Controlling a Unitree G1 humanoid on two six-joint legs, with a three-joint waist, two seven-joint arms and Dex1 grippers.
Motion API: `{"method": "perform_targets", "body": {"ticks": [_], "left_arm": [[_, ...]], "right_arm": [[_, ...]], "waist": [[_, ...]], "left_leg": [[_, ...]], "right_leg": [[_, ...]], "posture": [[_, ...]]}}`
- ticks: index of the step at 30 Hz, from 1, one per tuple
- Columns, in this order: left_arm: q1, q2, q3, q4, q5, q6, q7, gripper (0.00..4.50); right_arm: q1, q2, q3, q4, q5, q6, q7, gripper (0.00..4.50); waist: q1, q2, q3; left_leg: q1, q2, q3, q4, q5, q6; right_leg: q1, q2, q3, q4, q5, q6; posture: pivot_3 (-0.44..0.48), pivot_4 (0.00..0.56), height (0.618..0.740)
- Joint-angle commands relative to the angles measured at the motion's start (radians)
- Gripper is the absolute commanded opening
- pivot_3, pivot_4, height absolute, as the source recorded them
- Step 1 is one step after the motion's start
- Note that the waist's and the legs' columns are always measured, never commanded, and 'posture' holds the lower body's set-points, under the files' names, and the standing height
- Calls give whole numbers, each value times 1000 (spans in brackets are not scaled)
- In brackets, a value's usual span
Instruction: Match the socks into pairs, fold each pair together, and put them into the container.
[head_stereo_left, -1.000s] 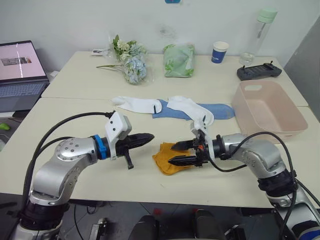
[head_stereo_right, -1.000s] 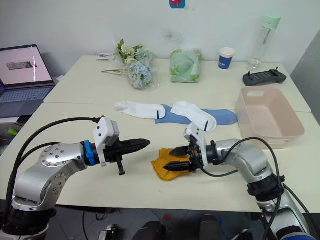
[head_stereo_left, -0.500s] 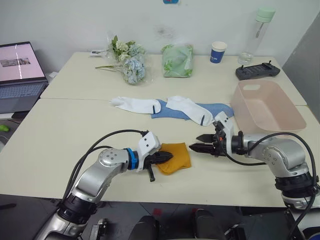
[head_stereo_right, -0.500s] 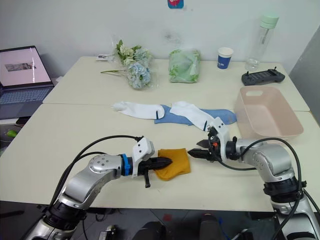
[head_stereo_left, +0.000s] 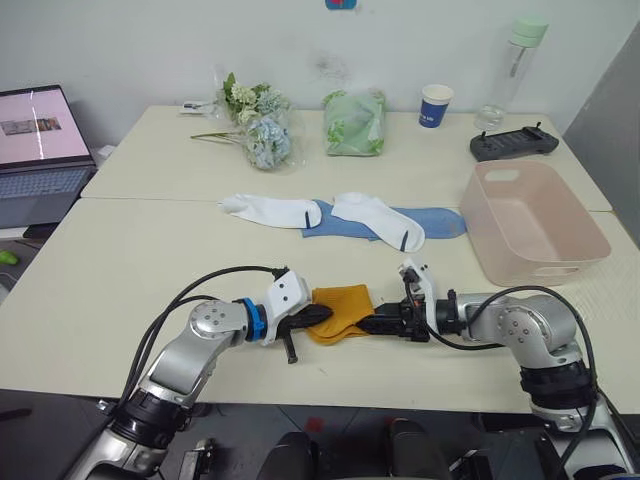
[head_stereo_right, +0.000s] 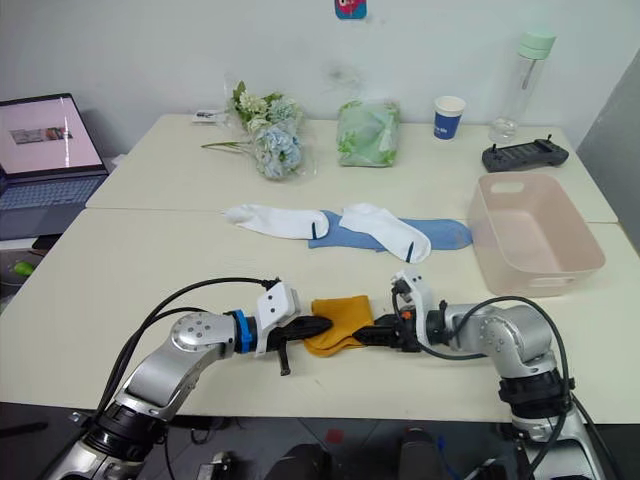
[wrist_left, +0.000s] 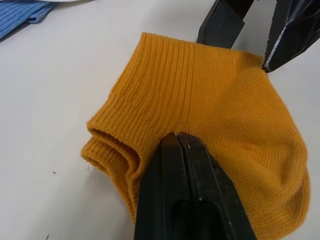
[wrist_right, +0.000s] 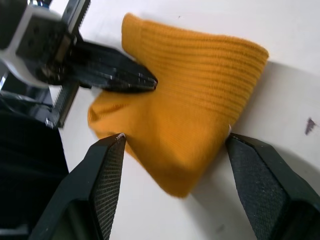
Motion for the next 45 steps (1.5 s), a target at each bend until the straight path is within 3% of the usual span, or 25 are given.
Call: {"method": "perform_targets", "body": {"ticks": [1, 8, 13, 20, 33, 36, 43, 44, 45], "left_arm": [[32, 10, -5, -27, 5, 19, -14, 0], [48, 22, 9, -43, 10, -1, -25, 0], [42, 27, 23, -37, 6, -11, -35, 0], [42, 32, 27, -10, 22, -50, -44, 0], [33, 25, 28, -12, 19, -56, -47, 0], [30, 22, 30, -9, 18, -58, -46, 0], [23, 22, 67, -16, -8, -39, -35, 0], [19, 22, 88, -25, -30, -23, -36, 0], [17, 22, 102, -31, -45, -10, -37, 0]], "right_arm": [[-41, 101, -78, 77, 52, 70, -41, 3390], [-78, 132, -51, 160, 28, 63, -36, 3390], [-112, 156, -111, 216, 54, 79, -38, 3390], [-119, 90, -106, 217, 79, 109, 30, 3390], [-82, 168, -103, 201, 64, 98, -26, 3390], [-77, 162, -101, 201, 62, 94, -29, 2824], [-77, 148, -98, 195, 52, 53, -24, 355], [-79, 141, -100, 189, 54, 47, -19, 42], [-81, 137, -101, 184, 56, 44, -16, 7]], "waist": [[-1, 0, 0], [2, 0, 0], [-2, 1, 0], [2, 1, 0], [-1, 1, 0], [0, 1, 0], [-1, 1, 0], [0, 1, 0], [0, 1, 0]], "left_leg": [[0, 0, 0, 0, 0, 0], [0, 0, 0, 0, 0, 0], [0, 0, 0, -1, 0, 0], [0, 0, 0, -1, 0, 0], [0, 0, 0, -1, 0, 0], [0, 0, 0, -1, 0, 0], [0, 0, 0, -1, 0, 0], [0, 0, 0, -1, 0, 0], [0, 0, 0, 0, 0, 0]], "right_leg": [[0, 0, 0, 0, 0, 0], [0, 0, 0, 0, 0, 0], [0, 0, 0, 0, 0, 0], [0, 0, 0, 0, 0, 0], [-1, 0, 0, 0, 0, 0], [-1, 0, 0, 0, 0, 0], [-1, 0, 0, 0, 0, 0], [-1, 0, 0, 0, 0, 0], [-1, 0, 0, 0, 0, 0]], "posture": [[0, 150, 740], [0, 150, 740], [0, 150, 740], [0, 150, 740], [0, 150, 740], [0, 150, 740], [0, 150, 740], [0, 150, 740], [0, 150, 740]]}}
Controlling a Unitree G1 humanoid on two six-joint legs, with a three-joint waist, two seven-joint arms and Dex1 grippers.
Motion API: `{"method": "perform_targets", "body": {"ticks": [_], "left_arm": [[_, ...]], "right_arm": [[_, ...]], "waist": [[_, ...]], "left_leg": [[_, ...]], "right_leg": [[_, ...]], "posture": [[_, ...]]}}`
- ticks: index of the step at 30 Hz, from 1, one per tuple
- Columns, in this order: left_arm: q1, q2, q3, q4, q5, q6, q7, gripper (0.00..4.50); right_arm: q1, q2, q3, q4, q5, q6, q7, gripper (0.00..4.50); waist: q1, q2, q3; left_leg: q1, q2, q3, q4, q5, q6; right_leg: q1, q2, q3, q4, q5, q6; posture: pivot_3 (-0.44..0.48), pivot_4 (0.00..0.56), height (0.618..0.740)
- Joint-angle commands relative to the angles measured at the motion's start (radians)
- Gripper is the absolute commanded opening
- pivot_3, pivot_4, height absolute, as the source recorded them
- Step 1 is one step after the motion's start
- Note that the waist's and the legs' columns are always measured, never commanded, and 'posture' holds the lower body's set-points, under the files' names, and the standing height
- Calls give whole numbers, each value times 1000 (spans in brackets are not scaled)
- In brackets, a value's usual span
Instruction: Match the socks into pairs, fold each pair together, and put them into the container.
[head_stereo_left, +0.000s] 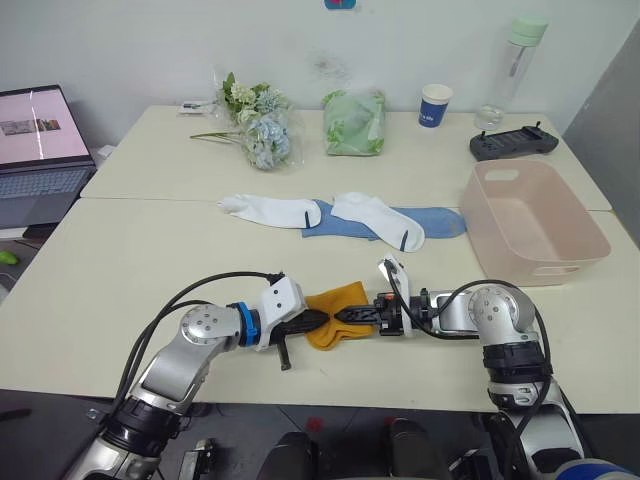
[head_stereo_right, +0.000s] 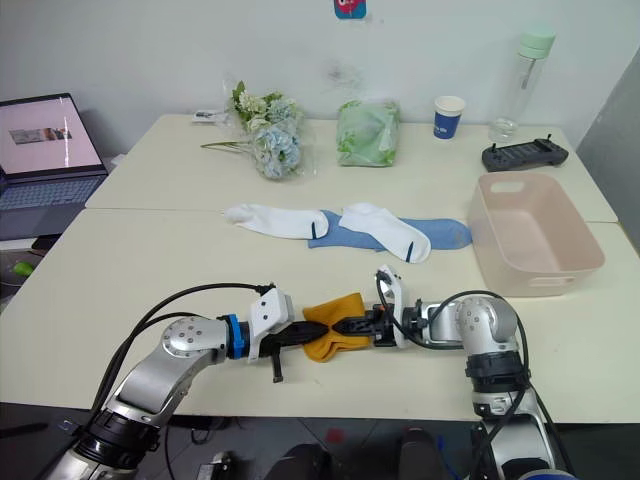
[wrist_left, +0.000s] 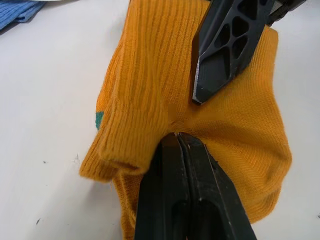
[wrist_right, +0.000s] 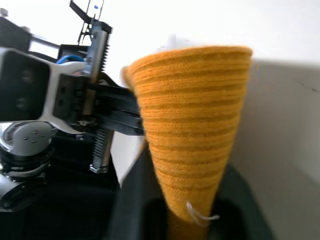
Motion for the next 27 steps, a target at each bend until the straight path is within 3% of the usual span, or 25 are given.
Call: {"method": "perform_targets", "body": {"ticks": [1, 4, 9, 17, 23, 27], "left_arm": [[-18, 6, 77, -38, -70, 56, -2, 0], [-50, 16, 178, -118, -216, 178, -15, 564], [-194, -5, 267, -183, -370, 356, 49, 2111], [-458, -66, 207, -115, -351, 374, 84, 4460], [-623, -172, 157, -25, -284, 307, 133, 4460], [-705, -248, 135, 37, -278, 305, 138, 4460]], "right_arm": [[-9, -21, -20, -29, 7, -32, 9, 7], [-42, -42, -91, -84, 42, -37, -2, 0], [-120, -105, -193, -166, 32, -136, -37, 0], [-195, -390, -205, -216, -112, -340, -33, 0], [-224, -662, -102, -106, -373, -646, 26, 0], [-244, -805, 29, 58, -622, -984, 74, 0]], "waist": [[0, 0, 0], [1, 0, 1], [3, 0, 1], [4, 0, 1], [5, -1, 2], [0, -2, 3]], "left_leg": [[0, 0, 0, 0, 0, 0], [-2, 0, -1, 0, 0, 0], [-4, 0, 0, 1, 0, 0], [-5, -1, 1, 0, 0, 0], [-5, -1, 6, 1, 0, 0], [-5, -1, 10, 1, 0, 0]], "right_leg": [[0, 0, 0, 0, 0, 0], [-1, 0, 0, 0, 0, 0], [-4, 0, 0, 0, 0, 0], [-3, 0, -1, -2, 0, 0], [-2, -1, -1, -3, 0, 0], [-2, -1, 1, -3, 0, 1]], "posture": [[0, 150, 740], [0, 150, 740], [0, 150, 740], [0, 150, 740], [0, 150, 740], [0, 150, 740]]}}
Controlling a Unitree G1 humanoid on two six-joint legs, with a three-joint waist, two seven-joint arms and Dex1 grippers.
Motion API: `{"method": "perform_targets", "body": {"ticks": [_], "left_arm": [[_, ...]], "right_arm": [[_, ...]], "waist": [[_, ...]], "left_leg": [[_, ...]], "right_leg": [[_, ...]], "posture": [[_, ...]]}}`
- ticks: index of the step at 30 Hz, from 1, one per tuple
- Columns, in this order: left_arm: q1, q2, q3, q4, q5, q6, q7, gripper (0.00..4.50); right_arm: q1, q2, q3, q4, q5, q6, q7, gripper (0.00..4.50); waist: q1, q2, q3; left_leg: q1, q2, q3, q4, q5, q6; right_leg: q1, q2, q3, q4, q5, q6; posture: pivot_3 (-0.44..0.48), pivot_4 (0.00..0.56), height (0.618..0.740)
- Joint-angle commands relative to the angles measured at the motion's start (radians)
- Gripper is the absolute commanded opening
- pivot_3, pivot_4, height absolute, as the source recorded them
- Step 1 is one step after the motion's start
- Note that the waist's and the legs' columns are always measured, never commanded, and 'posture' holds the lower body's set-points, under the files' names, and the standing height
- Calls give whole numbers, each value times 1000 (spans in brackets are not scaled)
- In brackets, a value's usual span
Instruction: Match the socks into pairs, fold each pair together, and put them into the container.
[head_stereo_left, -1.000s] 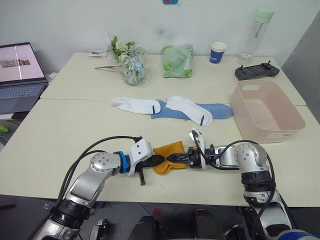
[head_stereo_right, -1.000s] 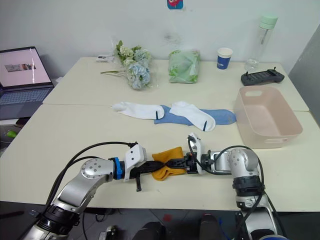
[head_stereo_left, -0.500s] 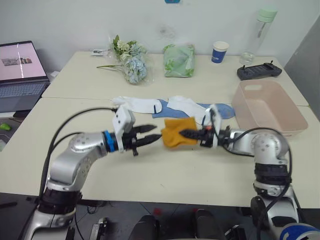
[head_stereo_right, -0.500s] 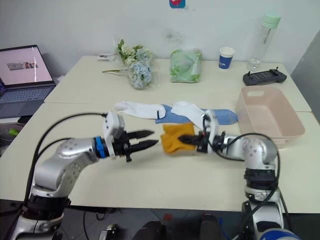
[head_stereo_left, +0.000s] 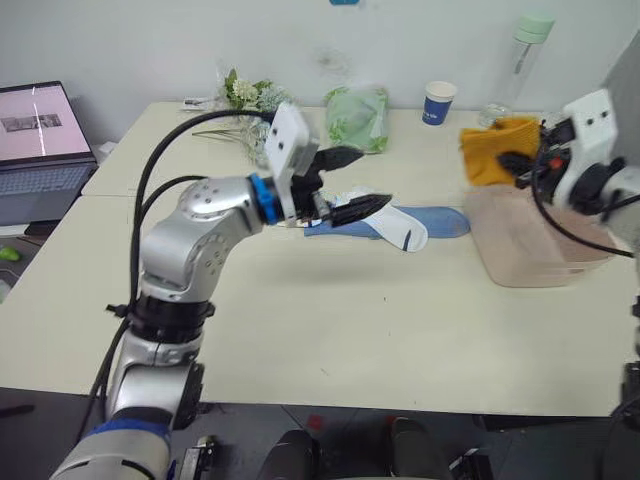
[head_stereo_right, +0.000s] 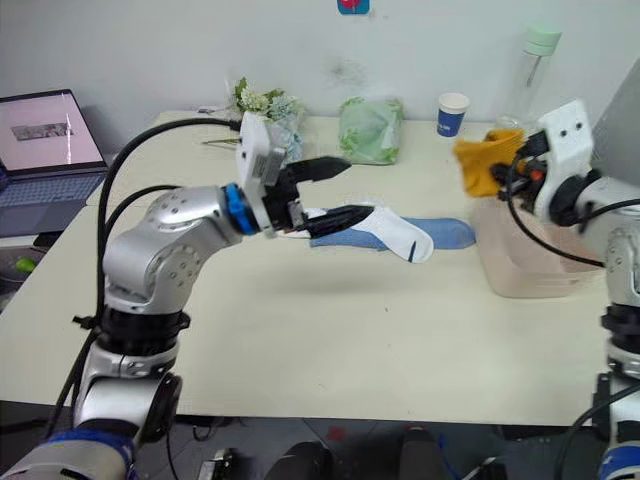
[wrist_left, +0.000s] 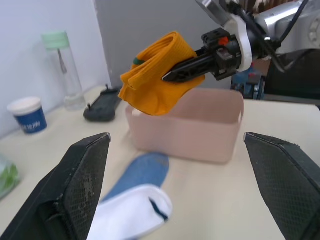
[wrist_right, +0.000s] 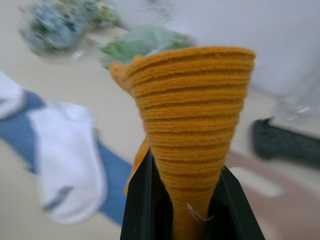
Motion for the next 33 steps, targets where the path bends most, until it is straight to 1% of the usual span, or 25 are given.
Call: {"method": "perform_targets", "body": {"ticks": [1, 4, 6, 8, 11, 15, 18, 19, 21, 24, 28, 29, 30, 33], "left_arm": [[-38, -27, -17, 6, 2, -25, -18, 4460], [-60, -75, -51, 26, 21, -55, -18, 4460], [-71, -116, -68, 29, 27, -64, -9, 4460], [-69, -134, -79, 24, 39, -74, -9, 4460], [-45, -134, -84, 3, 46, -71, -11, 4460], [5, -113, -99, -44, 46, -53, -26, 4460], [4, -103, -110, -47, 49, -55, -48, 4500], [0, -103, -107, -42, 47, -55, -49, 4500], [-12, -109, -99, -14, 56, -74, -47, 4500], [-9, -115, -100, 12, 68, -95, -49, 4500], [20, -107, -104, -3, 64, -97, -61, 4500], [21, -106, -102, -4, 63, -97, -63, 4500], [22, -105, -101, -4, 64, -98, -65, 4500], [20, -99, -95, 4, 65, -101, -70, 4500]], "right_arm": [[-32, -78, 82, 112, -191, -282, 38, 0], [-44, -135, 202, 287, -387, -539, 37, 0], [-58, -132, 295, 425, -514, -719, 15, 0], [-84, -140, 383, 543, -643, -868, 0, 0], [-133, -126, 431, 672, -712, -979, 18, 0], [-173, -80, 444, 810, -701, -1007, 133, 0], [-207, -56, 428, 865, -668, -1009, 240, 997], [-221, -53, 422, 876, -663, -1007, 267, 1397], [-277, -56, 415, 899, -669, -1002, 310, 1932], [-333, -57, 398, 919, -652, -964, 400, 2973], [-364, -96, 356, 807, -567, -831, 658, 4333], [-368, -101, 348, 782, -556, -799, 689, 4424], [-373, -106, 341, 768, -552, -785, 702, 4424], [-454, -119, 317, 725, -528, -699, 790, 4424]], "waist": [[-2, 0, 0], [-3, 0, 0], [-2, 0, 0], [-1, 0, 0], [-2, 2, 2], [-9, 1, 2], [-4, 0, 3], [-3, 0, 3], [-2, 1, 3], [-2, 1, 4], [2, 1, 4], [3, 1, 4], [3, 1, 4], [1, 2, 4]], "left_leg": [[0, 0, 1, 0, 0, 0], [1, 1, 2, -1, 0, 0], [1, 0, 2, 0, 0, 0], [1, 0, 3, 0, 0, 0], [1, 0, 5, -1, 0, 0], [1, 1, 9, -1, 0, 0], [1, 1, 9, 0, 1, 0], [1, 0, 9, 0, 1, 1], [1, 0, 11, 0, 1, 1], [1, 0, 12, 0, 1, 1], [1, 0, 11, -1, 1, 1], [1, 0, 11, -1, 1, 1], [1, 0, 11, -1, 1, 1], [1, 0, 12, 0, 1, 1]], "right_leg": [[0, 0, 0, 0, 0, 0], [0, 0, 1, 0, 0, 0], [0, 0, 2, 0, 0, 1], [0, 0, 2, 0, 1, 1], [-2, 0, 4, 0, 1, 1], [-3, 0, 8, 0, 1, 1], [-2, 0, 8, -1, 2, 3], [-2, 0, 9, -1, 3, 3], [-2, 0, 10, -2, 3, 4], [-3, 0, 12, -2, 4, 5], [-3, 0, 11, -3, 4, 5], [-3, 0, 11, -3, 4, 5], [-3, 0, 12, -3, 4, 5], [-4, 0, 12, -2, 4, 5]], "posture": [[0, 150, 740], [0, 150, 740], [0, 150, 740], [0, 150, 740], [0, 150, 740], [0, 150, 740], [0, 150, 740], [0, 150, 740], [0, 150, 740], [0, 150, 740], [0, 150, 740], [0, 150, 740], [0, 150, 740], [0, 150, 740]]}}
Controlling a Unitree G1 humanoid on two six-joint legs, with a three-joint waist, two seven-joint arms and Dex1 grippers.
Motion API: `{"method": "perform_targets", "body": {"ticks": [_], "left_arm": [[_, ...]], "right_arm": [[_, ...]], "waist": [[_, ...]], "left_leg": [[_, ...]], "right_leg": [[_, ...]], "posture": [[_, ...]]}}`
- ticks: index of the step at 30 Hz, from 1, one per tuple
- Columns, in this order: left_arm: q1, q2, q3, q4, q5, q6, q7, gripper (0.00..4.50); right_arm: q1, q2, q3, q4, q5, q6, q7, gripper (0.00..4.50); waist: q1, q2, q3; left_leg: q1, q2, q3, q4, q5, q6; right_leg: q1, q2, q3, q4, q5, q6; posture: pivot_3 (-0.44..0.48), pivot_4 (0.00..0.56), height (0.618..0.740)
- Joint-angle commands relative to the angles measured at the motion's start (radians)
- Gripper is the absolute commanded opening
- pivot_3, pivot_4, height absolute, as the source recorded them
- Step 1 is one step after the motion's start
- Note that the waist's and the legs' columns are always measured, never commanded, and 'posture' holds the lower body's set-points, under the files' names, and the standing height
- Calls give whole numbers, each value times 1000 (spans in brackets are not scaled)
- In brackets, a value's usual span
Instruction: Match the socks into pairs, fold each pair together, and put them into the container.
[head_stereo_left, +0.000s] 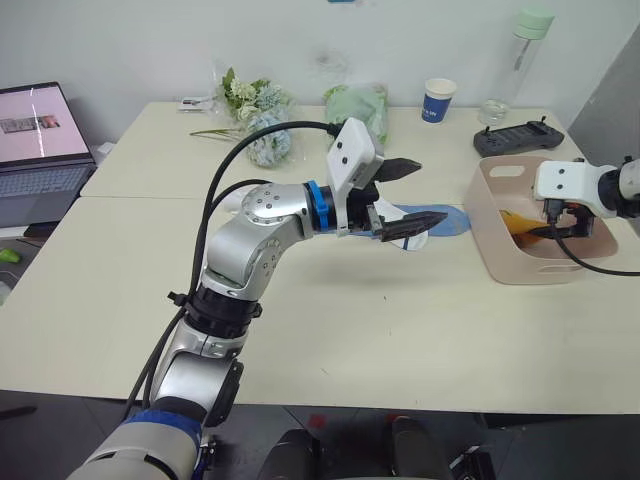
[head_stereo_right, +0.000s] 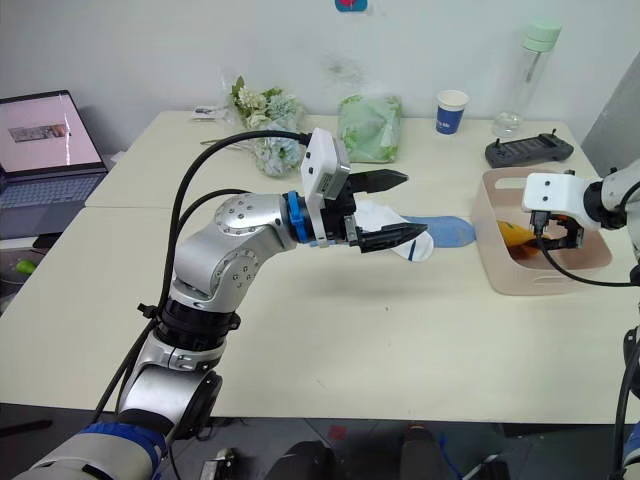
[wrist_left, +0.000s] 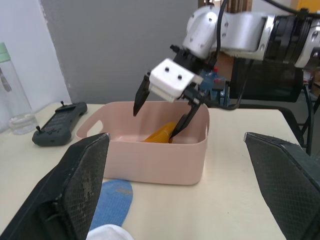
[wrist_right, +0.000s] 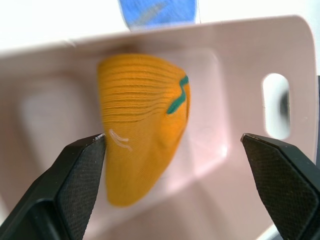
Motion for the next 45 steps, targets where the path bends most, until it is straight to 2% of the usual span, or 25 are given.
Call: {"method": "perform_targets", "body": {"ticks": [1, 5, 8, 13, 19, 25, 30, 37, 41, 43, 45], "left_arm": [[-14, 4, 18, -22, -1, -23, -9, 4500], [-26, -5, 13, -19, 0, -25, -7, 4500], [-29, -12, 8, -23, 0, -23, -6, 4500], [-14, -3, 5, -46, -2, -9, -6, 4500], [4, 2, -1, -65, -3, 3, -4, 4500], [9, 3, -4, -71, 1, 7, -2, 4500], [15, 12, 1, -79, 0, 12, 0, 4500], [44, 49, 21, -93, -6, 29, 1, 4500], [98, 93, 55, -113, -2, 30, 23, 4500], [167, 135, 113, -118, 40, 11, 90, 4500], [243, 180, 159, -133, 71, 7, 140, 4500]], "right_arm": [[-124, -31, -58, -49, 30, 70, 58, 4424], [-173, -3, -37, 46, -38, -10, -89, 4424], [-135, 4, -23, 76, -41, -41, -71, 3830], [-94, 30, -2, 150, -82, -69, -118, 2118], [-69, 112, 11, 279, -97, -74, -180, 113], [-55, 186, 24, 394, -126, -78, -287, 47], [-47, 191, 22, 435, -135, -96, -325, 47], [-171, 122, -28, 355, -91, -93, -270, 47], [-232, 151, -141, 305, -1, -63, -401, 47], [-180, 244, -266, 132, 163, 38, -421, 47], [-58, 358, -365, -129, 315, 218, -460, 418]], "waist": [[-2, 1, 1], [1, 0, 1], [2, -2, 1], [1, -2, 1], [-7, -2, 1], [-6, -2, 1], [-4, -2, 1], [-7, -1, 1], [-18, -1, 1], [-24, -1, 1], [-36, -3, 0]], "left_leg": [[0, 0, 1, 0, 0, 0], [0, 0, 1, -1, 0, 0], [0, 0, 2, -1, 0, 0], [-2, 0, 3, 0, 0, 0], [-1, 0, 5, 0, 0, 0], [-2, 0, 5, 0, 0, 0], [-2, 0, 4, 0, 0, 0], [-2, 0, 5, -1, 0, 0], [-1, 0, 4, -1, 0, 0], [-1, 1, 4, -1, 0, 0], [0, 3, 4, -1, 0, 0]], "right_leg": [[-1, 0, 1, 1, 0, 0], [-2, 0, 2, 1, 0, 0], [-2, 0, 2, 1, 0, 0], [-5, 0, 4, 2, 0, 0], [-7, 0, 7, 3, 1, 0], [-8, 1, 9, 3, 2, 0], [-8, 1, 9, 3, 2, 0], [-9, 1, 10, 3, 2, 0], [-9, 1, 10, 4, 2, 0], [-9, 1, 10, 4, 2, 0], [-8, 3, 12, 5, 3, -1]], "posture": [[0, 150, 740], [0, 150, 740], [0, 150, 740], [0, 150, 740], [0, 150, 740], [0, 150, 740], [0, 150, 740], [0, 150, 740], [0, 150, 740], [0, 150, 740], [0, 150, 740]]}}
